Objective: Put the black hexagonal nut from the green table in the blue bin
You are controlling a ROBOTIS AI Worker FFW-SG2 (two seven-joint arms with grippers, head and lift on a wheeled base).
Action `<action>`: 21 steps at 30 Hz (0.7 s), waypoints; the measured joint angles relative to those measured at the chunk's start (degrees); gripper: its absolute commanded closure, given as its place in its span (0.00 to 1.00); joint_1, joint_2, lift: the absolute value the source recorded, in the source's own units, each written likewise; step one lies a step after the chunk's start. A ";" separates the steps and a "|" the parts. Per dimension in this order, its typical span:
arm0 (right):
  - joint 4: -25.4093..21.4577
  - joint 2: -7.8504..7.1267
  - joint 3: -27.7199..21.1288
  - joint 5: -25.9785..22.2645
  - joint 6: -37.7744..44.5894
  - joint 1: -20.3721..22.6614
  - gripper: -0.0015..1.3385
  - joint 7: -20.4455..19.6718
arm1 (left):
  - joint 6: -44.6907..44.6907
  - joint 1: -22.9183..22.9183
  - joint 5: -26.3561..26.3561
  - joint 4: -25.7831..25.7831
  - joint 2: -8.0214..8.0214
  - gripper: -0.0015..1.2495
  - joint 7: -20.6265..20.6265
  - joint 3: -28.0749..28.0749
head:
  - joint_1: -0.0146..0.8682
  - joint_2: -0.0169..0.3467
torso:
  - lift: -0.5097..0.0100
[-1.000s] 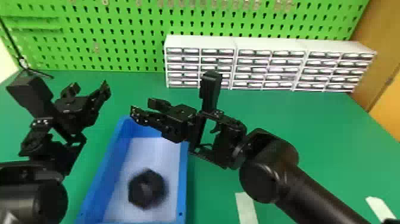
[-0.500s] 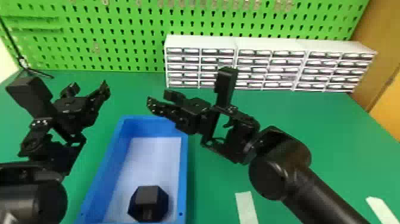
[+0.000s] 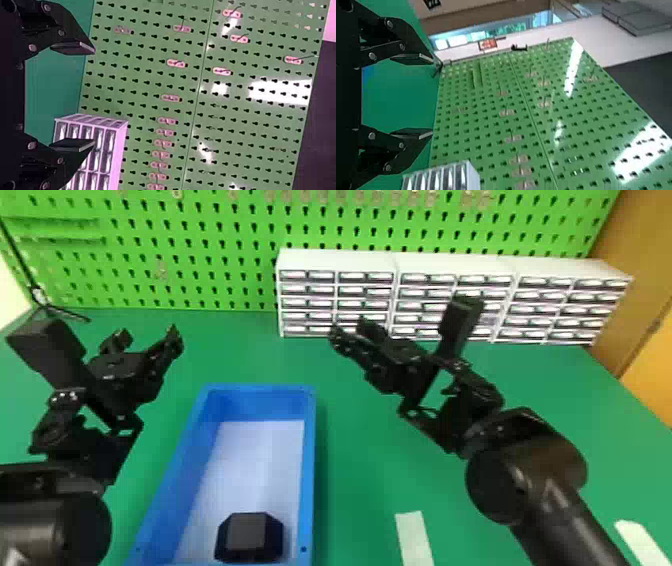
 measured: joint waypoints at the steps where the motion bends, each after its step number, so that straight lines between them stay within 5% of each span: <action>1: -0.24 0.26 -1.42 0.66 0.17 0.74 0.46 0.00 | -0.03 0.00 0.03 0.00 0.00 0.35 0.00 0.03 | 0.80 0.07 | 0.79; 7: -1.93 1.70 -8.59 3.84 1.32 4.87 0.46 0.00 | -0.32 -0.05 0.10 0.00 0.00 0.35 0.00 0.23 | 0.80 0.07 | 0.79; 21: -4.59 8.29 -25.77 10.52 2.16 12.39 0.46 0.00 | -0.92 0.05 0.35 -0.02 0.00 0.35 0.00 0.79 | 0.80 0.07 | 0.79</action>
